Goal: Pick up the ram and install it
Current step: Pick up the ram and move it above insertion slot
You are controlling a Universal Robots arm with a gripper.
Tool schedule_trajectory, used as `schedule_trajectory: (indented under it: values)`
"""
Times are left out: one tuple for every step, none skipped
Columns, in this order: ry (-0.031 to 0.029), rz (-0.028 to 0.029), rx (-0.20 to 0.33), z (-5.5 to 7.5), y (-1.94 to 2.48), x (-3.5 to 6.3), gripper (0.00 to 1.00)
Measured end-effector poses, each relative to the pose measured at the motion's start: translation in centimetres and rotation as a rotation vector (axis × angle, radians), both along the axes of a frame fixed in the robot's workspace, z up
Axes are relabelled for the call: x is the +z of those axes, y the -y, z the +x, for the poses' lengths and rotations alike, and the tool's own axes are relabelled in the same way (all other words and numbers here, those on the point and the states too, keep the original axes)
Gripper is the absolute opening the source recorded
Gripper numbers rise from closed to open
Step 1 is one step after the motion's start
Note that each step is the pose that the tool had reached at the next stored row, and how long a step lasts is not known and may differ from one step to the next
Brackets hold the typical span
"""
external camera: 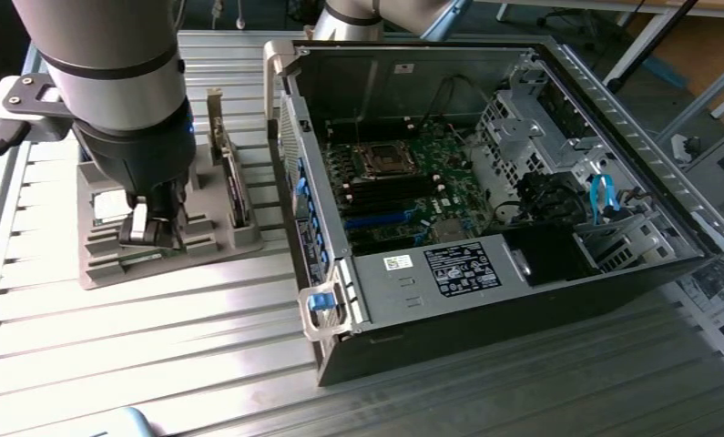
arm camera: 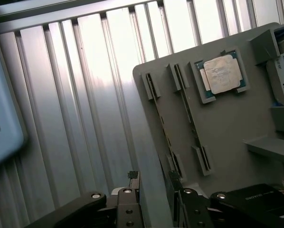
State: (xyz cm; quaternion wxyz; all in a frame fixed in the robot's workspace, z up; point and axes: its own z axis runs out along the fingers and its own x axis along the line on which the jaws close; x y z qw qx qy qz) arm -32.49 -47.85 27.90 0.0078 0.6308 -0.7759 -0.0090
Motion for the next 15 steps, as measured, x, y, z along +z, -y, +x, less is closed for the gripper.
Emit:
schedule_trajectory:
  values:
    - [0.0, 0.0, 0.0, 0.0, 0.0, -0.07, 0.36]
    - [0.0, 0.0, 0.0, 0.0, 0.0, -0.12, 0.36]
    - [0.0, 0.0, 0.0, 0.0, 0.0, -0.19, 0.36]
    - [0.0, 0.0, 0.0, 0.0, 0.0, -0.24, 0.36]
    - [0.0, 0.0, 0.0, 0.0, 0.0, -0.3, 0.36]
    - [0.0, 0.0, 0.0, 0.0, 0.0, -0.36, 0.36]
    - [0.0, 0.0, 0.0, 0.0, 0.0, -0.42, 0.36]
    - [-0.0001, -0.0001, 0.0, 0.0, 0.0, -0.47, 0.36]
    - [0.0, 0.0, 0.0, 0.0, 0.0, -0.54, 0.36]
    - [-0.0001, 0.0, 0.0, 0.0, 0.0, -0.6, 0.36]
    - [0.0, 0.0, 0.0, 0.0, 0.0, -0.68, 0.36]
    - [-0.0001, 0.0, 0.0, 0.0, 0.0, -0.73, 0.36]
    - [-0.0001, -0.0001, 0.0, 0.0, 0.0, -0.79, 0.36]
    - [0.0, 0.0, 0.0, 0.0, 0.0, -0.85, 0.36]
    - [0.0, 0.0, 0.0, 0.0, 0.0, -0.9, 0.36]
